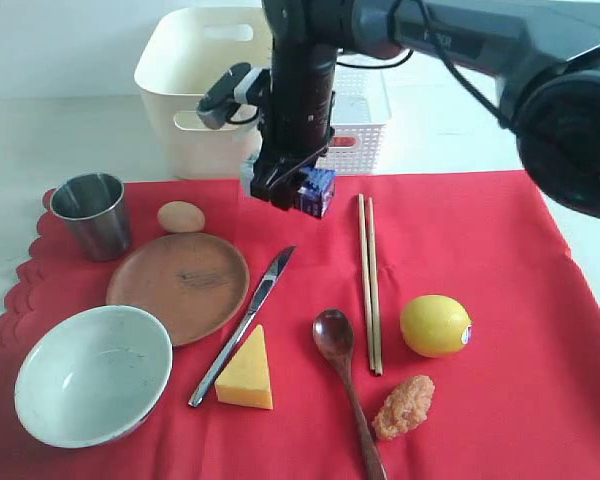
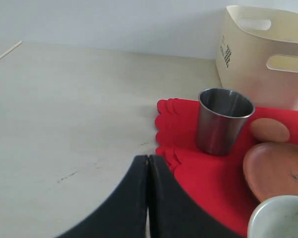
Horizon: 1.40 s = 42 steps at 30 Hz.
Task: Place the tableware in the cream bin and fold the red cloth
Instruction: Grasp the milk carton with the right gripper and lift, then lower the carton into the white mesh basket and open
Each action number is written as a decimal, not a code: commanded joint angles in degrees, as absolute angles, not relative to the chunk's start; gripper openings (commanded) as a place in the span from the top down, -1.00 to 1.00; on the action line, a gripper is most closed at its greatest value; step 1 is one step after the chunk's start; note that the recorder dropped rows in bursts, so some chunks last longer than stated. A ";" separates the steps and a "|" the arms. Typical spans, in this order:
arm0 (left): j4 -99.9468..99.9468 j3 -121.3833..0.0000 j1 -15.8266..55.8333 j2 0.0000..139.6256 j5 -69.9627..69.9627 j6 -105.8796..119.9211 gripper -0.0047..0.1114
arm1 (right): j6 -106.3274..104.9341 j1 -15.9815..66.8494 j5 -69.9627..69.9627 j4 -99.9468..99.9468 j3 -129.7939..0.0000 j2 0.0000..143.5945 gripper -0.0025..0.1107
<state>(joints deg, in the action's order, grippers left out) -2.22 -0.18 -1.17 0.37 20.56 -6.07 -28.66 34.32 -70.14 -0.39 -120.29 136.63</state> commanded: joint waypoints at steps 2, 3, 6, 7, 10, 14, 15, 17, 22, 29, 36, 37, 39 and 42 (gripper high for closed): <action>-2.39 0.00 -1.16 0.00 20.19 -6.20 0.92 | -28.35 34.02 -69.18 -0.63 -120.40 129.47 0.96; -2.39 0.00 -1.16 0.00 20.19 -6.20 0.92 | -28.35 33.79 -68.56 -0.63 -120.40 128.43 0.96; -2.39 0.00 -1.16 0.00 20.19 -6.20 0.92 | -28.35 33.17 -66.01 -0.63 -120.40 125.34 0.96; -2.39 0.00 -1.16 0.00 20.19 -6.20 0.92 | -28.35 31.92 -64.22 -0.63 -120.40 123.71 0.96; -2.39 0.00 -1.16 0.00 20.19 -6.20 0.92 | -28.35 28.70 -62.23 -1.13 -120.40 122.00 0.96; -2.39 0.00 -1.16 0.00 20.19 -6.20 0.92 | -28.35 22.07 -58.79 -5.78 -120.40 122.10 0.96; -2.39 0.00 -1.16 0.00 20.19 -6.20 0.92 | -28.35 20.17 -56.66 -9.80 -120.40 122.48 0.96; -2.39 0.00 -1.16 0.00 20.19 -6.20 0.92 | -28.47 18.10 -53.58 -13.34 -120.40 123.60 0.96; -2.39 0.00 -1.16 0.00 20.19 -6.20 0.92 | -28.47 16.69 -42.48 -14.47 -120.40 129.40 0.96; -2.39 0.00 -1.16 0.00 20.19 -6.20 0.92 | -28.47 16.69 -25.88 -16.26 -120.40 136.38 0.96; -2.39 0.00 -1.16 0.00 20.19 -6.20 0.92 | -28.47 16.69 -18.15 -16.26 -120.40 141.37 0.96; -2.39 0.00 -1.16 0.00 20.19 -6.20 0.92 | -28.47 16.69 -17.67 -16.26 -120.40 141.96 0.96; -2.39 0.00 -1.16 0.00 20.19 -6.20 0.92 | -28.60 16.69 -17.09 -16.26 -120.40 142.90 0.96; -2.39 0.00 -1.16 0.00 20.19 -6.20 0.92 | -30.97 16.97 -17.09 -16.26 -120.40 144.08 0.93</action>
<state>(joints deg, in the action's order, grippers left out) -2.22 -0.18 -1.17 0.37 20.56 -6.07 -28.93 16.91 -19.79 -15.65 -120.20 143.88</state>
